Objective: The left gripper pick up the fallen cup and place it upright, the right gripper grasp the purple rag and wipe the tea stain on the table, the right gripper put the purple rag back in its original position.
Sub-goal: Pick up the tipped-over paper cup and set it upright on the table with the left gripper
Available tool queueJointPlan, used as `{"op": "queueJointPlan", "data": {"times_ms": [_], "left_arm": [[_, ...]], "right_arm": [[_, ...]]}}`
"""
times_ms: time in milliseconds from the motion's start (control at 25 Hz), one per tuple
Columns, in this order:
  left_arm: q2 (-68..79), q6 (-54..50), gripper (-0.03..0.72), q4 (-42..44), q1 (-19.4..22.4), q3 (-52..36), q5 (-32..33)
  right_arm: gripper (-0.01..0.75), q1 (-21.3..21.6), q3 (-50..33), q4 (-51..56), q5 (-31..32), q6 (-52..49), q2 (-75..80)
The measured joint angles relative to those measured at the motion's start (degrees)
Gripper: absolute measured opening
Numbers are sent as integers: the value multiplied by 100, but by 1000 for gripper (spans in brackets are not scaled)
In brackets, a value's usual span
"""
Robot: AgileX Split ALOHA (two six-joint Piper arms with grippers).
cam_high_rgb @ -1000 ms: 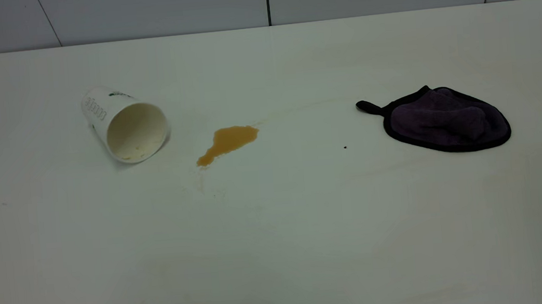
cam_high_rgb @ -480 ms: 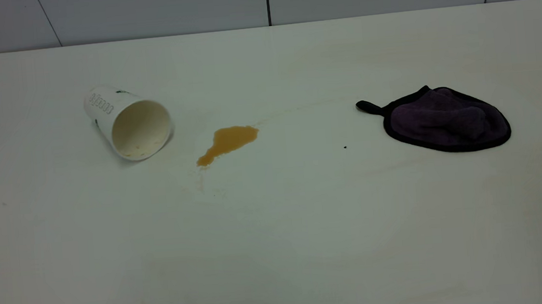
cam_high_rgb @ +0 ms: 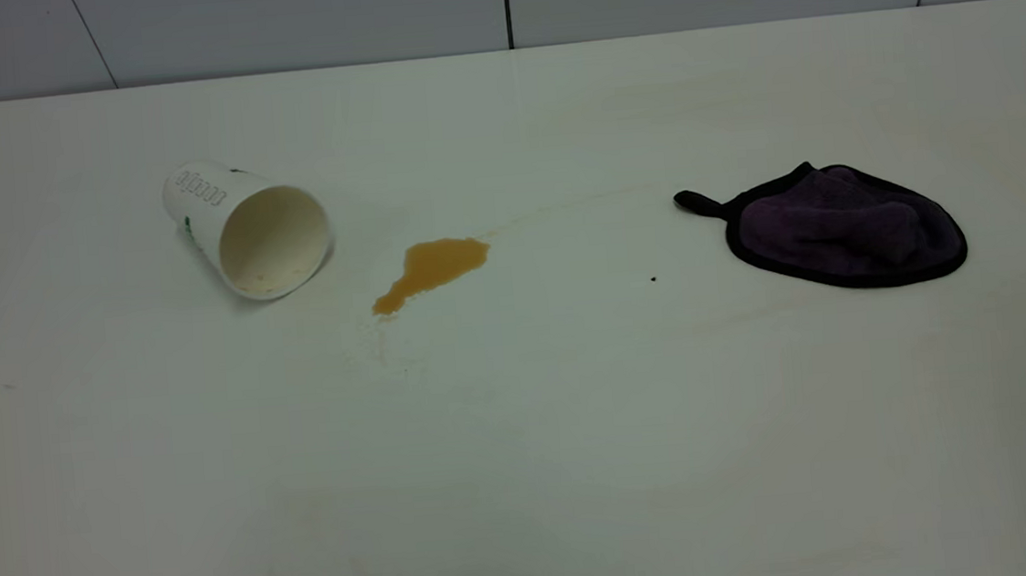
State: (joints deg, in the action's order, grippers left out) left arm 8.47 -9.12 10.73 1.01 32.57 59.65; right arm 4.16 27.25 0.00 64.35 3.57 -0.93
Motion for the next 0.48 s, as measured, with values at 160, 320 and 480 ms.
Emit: {"op": "queueJointPlan", "data": {"times_ms": [160, 320, 480], "left_arm": [[1455, 0, 566, 316, 0, 726, -257], [3031, 0, 591, 593, 0, 1414, -756], [4427, -86, 664, 693, -133, 2057, -1154]], "right_arm": [[239, 0, 0, 0, 0, 0, 0], [239, 0, 0, 0, 0, 0, 0], [239, 0, 0, 0, 0, 0, 0]]}}
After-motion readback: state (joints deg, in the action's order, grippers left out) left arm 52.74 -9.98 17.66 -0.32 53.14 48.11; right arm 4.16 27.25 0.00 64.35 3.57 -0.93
